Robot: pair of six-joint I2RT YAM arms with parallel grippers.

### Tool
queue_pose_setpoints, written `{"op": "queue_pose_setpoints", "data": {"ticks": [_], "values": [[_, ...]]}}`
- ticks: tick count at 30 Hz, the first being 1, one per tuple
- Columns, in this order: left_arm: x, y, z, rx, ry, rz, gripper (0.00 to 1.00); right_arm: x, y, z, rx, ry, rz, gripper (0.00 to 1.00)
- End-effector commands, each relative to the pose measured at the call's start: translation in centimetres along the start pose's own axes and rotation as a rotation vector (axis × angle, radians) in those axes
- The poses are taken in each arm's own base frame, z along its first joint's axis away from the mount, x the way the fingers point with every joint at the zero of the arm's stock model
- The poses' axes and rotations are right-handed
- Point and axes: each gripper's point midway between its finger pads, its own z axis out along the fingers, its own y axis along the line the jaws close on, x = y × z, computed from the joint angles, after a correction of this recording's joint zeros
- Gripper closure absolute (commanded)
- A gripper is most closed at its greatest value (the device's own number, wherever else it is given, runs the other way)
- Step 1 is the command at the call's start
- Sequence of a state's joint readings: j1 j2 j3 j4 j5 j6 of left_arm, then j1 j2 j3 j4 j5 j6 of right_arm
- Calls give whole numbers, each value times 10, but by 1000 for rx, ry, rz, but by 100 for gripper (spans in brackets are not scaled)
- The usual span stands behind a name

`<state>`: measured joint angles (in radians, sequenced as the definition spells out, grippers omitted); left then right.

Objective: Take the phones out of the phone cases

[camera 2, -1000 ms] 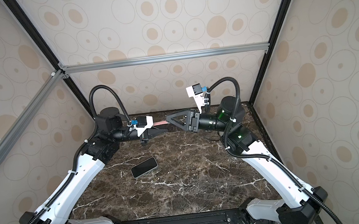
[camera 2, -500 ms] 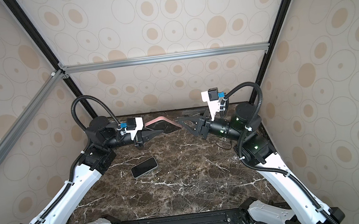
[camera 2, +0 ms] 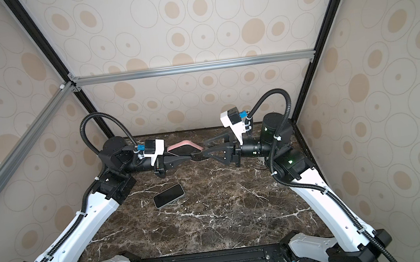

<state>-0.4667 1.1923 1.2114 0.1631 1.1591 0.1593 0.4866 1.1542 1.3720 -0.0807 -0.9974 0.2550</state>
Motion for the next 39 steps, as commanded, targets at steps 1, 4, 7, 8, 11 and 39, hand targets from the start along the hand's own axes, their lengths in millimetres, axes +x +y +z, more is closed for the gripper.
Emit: {"op": "queue_pose_setpoints", "data": {"ticks": [1, 4, 7, 8, 11, 39], "values": [[-24, -3, -1, 17, -43, 68, 100, -7, 15, -2, -70, 2, -52, 61], [-24, -5, -1, 34, -43, 66, 100, -5, 13, 0, -76, 12, -36, 63], [-24, -8, 0, 57, -42, 62, 100, -4, 13, 1, -90, 17, -19, 65], [-24, -10, 1, 69, -40, 60, 100, -4, 12, 2, -96, 17, -13, 65], [-22, -12, 2, 85, -32, 57, 100, -4, 12, 3, -110, 18, 5, 69], [-30, -22, 3, 119, -41, 59, 100, 12, -5, -1, 27, 49, 24, 71]]}}
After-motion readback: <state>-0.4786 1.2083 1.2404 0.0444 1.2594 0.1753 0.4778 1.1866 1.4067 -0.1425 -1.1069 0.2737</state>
